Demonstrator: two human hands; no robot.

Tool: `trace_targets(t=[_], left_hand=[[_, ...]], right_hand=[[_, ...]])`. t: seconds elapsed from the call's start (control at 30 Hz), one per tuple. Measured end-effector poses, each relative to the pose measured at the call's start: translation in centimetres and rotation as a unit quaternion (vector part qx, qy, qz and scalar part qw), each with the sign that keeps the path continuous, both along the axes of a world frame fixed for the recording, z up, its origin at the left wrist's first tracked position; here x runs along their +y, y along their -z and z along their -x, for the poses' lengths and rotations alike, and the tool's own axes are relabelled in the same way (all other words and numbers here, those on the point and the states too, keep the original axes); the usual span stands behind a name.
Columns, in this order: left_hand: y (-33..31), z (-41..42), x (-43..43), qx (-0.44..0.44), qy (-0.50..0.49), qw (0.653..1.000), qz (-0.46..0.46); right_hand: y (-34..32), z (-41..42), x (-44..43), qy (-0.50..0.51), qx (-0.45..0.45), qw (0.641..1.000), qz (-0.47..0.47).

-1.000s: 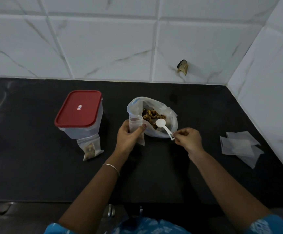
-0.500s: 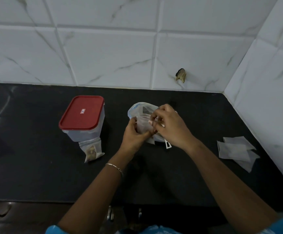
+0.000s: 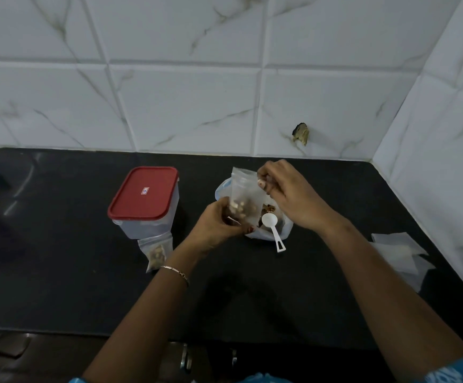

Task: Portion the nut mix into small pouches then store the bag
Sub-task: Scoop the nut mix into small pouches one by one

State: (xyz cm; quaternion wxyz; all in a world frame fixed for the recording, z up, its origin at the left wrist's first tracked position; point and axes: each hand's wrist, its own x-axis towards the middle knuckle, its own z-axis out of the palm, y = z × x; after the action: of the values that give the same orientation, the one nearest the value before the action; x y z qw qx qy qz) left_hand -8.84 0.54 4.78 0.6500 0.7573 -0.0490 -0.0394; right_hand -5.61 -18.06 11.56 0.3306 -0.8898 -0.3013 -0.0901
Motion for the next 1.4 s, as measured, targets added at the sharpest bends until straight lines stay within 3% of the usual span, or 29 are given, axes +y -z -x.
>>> trace_targets(t=[0.2, 0.33, 0.47, 0.7, 0.97, 1.17, 1.33, 1.4], left_hand=[[-0.2, 0.2, -0.4, 0.005, 0.015, 0.996, 0.092], [-1.2, -0.2, -0.1, -0.033, -0.060, 0.985, 0.158], [-1.8, -0.9, 0.3, -0.065, -0.085, 0.982, 0.156], [-2.0, -1.3, -0.4, -0.071, -0.114, 0.976, 0.169], [-2.0, -1.4, -0.6, -0.060, -0.124, 0.977, 0.164], [-1.5, -1.7, -0.9, -0.074, -0.120, 0.981, 0.132], [-1.6, -1.6, -1.3, -0.070, -0.131, 0.978, 0.145], [-1.5, -1.6, -1.5, -0.073, -0.133, 0.980, 0.132]], right_hand=[[-0.4, -0.8, -0.7, -0.021, 0.064, 0.996, -0.064], [-0.1, -0.7, -0.4, -0.028, 0.078, 0.993, -0.088], [0.3, -1.0, -0.1, -0.018, 0.091, 0.989, -0.118], [2.5, -0.9, 0.1, 0.127, 0.124, 0.942, -0.286], [3.0, -0.7, 0.4, 0.151, 0.145, 0.930, -0.302], [3.5, -0.9, 0.2, 0.172, 0.069, 0.953, -0.237], [3.1, -0.3, 0.1, 0.145, 0.152, 0.933, -0.293], [3.1, 0.0, 0.2, 0.143, 0.147, 0.937, -0.283]])
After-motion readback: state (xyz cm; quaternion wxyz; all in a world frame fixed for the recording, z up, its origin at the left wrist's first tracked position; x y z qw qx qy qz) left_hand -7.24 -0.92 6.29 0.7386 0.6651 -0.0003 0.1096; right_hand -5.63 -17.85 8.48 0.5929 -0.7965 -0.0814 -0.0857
